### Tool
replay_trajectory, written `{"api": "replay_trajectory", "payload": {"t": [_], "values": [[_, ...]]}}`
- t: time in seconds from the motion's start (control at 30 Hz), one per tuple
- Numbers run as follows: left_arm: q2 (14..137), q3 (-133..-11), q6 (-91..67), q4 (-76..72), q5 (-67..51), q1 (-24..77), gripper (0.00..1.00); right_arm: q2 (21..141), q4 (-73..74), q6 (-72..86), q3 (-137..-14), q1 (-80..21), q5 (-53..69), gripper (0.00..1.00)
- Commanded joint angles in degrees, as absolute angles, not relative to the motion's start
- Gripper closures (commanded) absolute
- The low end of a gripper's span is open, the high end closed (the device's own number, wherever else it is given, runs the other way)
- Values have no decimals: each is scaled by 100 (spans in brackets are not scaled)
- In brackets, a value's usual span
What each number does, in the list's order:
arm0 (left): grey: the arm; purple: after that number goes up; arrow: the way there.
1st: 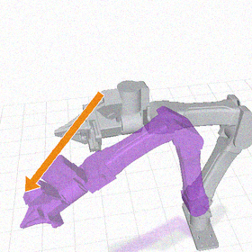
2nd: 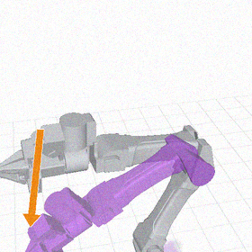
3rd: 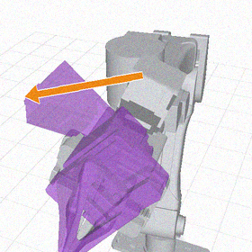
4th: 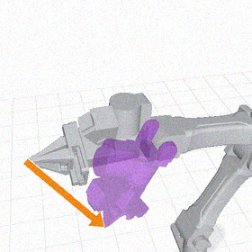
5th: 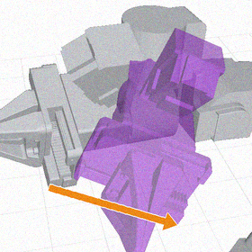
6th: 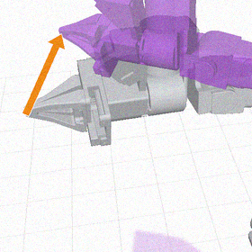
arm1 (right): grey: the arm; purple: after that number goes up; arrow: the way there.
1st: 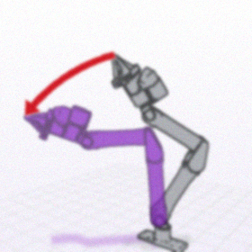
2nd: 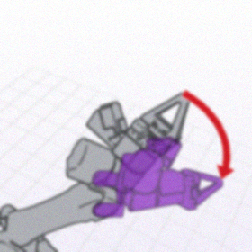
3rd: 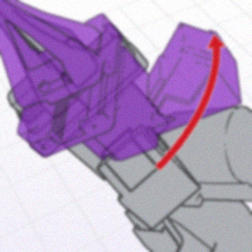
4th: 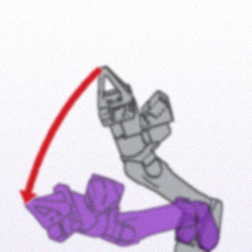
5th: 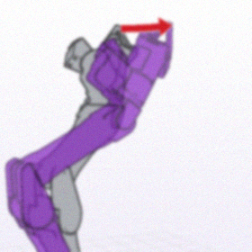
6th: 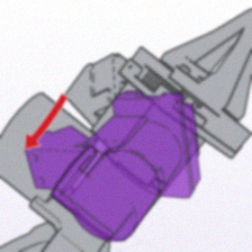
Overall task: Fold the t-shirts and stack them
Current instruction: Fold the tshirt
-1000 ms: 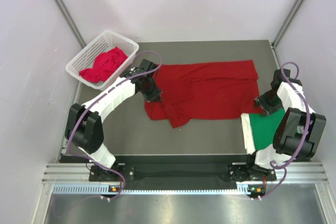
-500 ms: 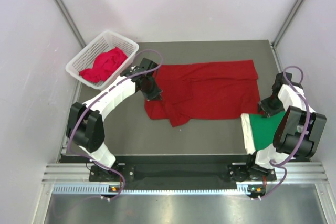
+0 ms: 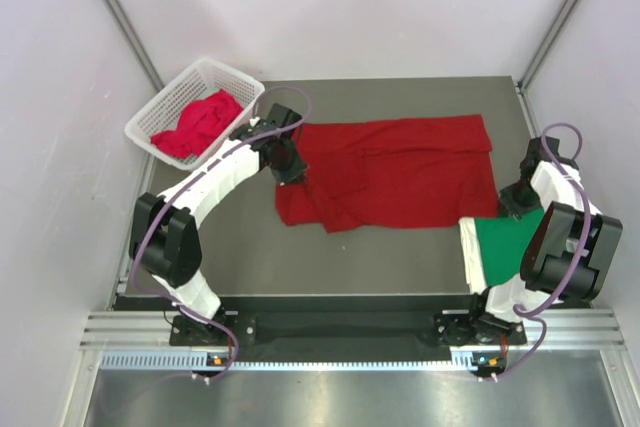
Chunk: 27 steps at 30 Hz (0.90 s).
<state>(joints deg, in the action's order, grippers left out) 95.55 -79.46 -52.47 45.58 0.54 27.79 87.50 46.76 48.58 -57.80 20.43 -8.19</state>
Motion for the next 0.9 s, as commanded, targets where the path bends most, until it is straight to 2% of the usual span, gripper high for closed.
{"api": "replay_trajectory", "payload": {"t": [0.0,0.4,0.87], "values": [[9606,-8376,-5080,4658,526,2690,100,8543,4509,4650,-6012,2127,-1037,100],[9966,-9000,-4913,4579,720,2128,100,8630,4263,3956,-6591,2022,-993,100],[11407,-10537,-4474,4517,905,1820,100,10176,4227,3622,-8296,1521,-800,100]]}}
